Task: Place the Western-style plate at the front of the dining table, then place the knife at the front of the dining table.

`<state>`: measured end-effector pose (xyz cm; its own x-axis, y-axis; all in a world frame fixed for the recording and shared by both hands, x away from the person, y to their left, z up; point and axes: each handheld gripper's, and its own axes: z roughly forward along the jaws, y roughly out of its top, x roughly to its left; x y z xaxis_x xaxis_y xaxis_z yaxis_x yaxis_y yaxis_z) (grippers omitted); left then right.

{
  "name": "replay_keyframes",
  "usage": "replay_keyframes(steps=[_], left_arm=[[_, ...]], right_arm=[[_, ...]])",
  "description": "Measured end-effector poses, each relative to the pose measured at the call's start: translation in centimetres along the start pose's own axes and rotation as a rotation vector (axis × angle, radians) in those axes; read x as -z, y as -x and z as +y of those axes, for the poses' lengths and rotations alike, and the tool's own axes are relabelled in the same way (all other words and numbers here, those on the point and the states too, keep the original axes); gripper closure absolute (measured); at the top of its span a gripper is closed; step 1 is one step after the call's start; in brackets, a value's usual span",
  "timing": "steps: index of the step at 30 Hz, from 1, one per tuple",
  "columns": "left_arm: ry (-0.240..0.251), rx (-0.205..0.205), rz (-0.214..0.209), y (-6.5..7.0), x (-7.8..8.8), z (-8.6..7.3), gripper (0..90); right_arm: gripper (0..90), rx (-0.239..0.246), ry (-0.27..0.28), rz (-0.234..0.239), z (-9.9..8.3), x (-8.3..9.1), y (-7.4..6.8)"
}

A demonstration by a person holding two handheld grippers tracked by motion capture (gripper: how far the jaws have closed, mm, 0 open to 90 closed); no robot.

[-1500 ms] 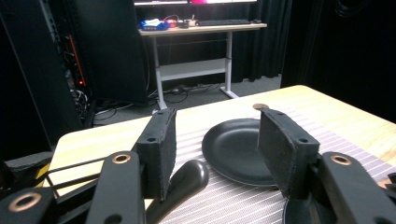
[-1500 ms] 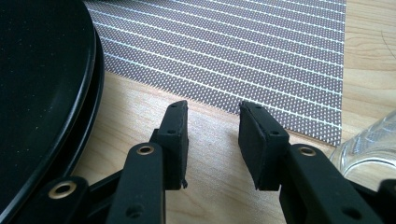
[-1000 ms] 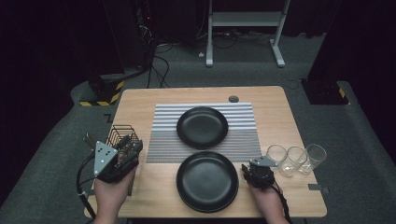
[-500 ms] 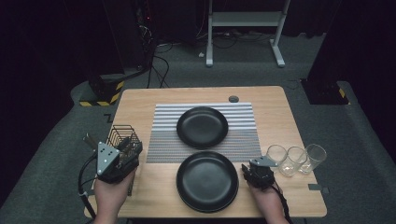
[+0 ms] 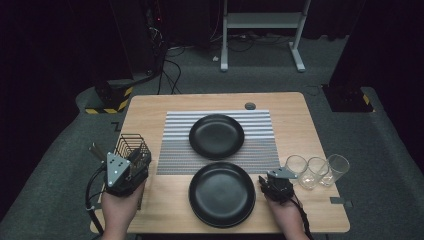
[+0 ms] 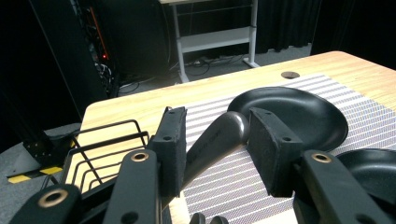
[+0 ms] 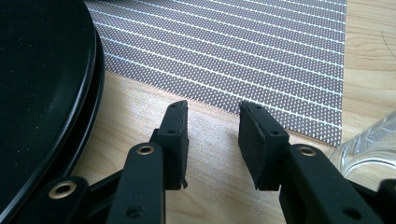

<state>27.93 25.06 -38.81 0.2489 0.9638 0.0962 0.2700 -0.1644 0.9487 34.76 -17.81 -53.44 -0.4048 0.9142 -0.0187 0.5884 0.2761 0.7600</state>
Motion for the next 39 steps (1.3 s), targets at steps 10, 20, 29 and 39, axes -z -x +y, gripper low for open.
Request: replay_keyframes(steps=[10,20,29,39], left_arm=[[0.006,-0.004,0.029,0.20,0.01,-0.15,64.3],[0.013,-0.027,0.063,0.35,0.15,0.11,67.9],[0.025,-0.032,0.090,0.04,0.39,0.46,71.0],[0.037,-0.032,0.092,-0.28,0.69,0.72,75.9]], right_arm=[[62.7,0.000,0.000,0.000,0.00,0.00,0.00],[62.7,-0.001,0.000,0.001,0.00,0.00,0.01],[62.6,0.000,0.000,0.003,0.00,0.00,0.01],[62.6,0.002,0.000,0.005,0.01,-0.01,0.02]])
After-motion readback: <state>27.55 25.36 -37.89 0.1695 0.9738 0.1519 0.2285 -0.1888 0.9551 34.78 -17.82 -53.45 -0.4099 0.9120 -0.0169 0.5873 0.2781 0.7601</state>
